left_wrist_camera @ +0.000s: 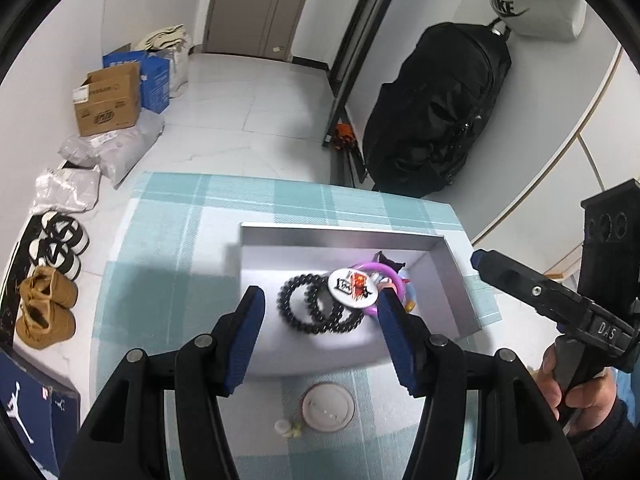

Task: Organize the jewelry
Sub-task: 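Withdraw both grippers up from the box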

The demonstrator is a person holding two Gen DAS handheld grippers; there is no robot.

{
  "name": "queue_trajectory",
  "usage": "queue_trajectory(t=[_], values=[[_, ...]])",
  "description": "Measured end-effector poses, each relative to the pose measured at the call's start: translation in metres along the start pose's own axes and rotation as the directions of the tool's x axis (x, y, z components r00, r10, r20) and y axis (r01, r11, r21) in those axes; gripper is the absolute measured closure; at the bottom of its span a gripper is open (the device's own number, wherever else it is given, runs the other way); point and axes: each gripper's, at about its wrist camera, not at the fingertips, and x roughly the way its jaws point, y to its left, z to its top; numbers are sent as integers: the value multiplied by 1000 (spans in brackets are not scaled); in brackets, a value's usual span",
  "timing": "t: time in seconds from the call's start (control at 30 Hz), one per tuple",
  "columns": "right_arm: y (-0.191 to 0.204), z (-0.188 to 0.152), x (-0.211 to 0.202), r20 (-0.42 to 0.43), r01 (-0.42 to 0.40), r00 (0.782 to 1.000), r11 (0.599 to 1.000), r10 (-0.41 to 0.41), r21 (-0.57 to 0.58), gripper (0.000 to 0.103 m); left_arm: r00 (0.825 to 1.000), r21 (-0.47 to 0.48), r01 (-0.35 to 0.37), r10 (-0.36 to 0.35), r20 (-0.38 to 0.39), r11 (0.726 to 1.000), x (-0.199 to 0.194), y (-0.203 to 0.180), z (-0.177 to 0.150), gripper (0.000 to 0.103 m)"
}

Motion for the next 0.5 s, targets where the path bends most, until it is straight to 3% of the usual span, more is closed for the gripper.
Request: queue_trajectory(t=[0.17,0.5], values=[[13,-10,-4,7,35,999,999,-35,-21,17,999,-9,-31,32,18,999,-8,2,-9,50],[31,-38,-9,3,88,996,994,-89,-62,5,998,3,-52,52,-37,999,-11,10,-37,49]])
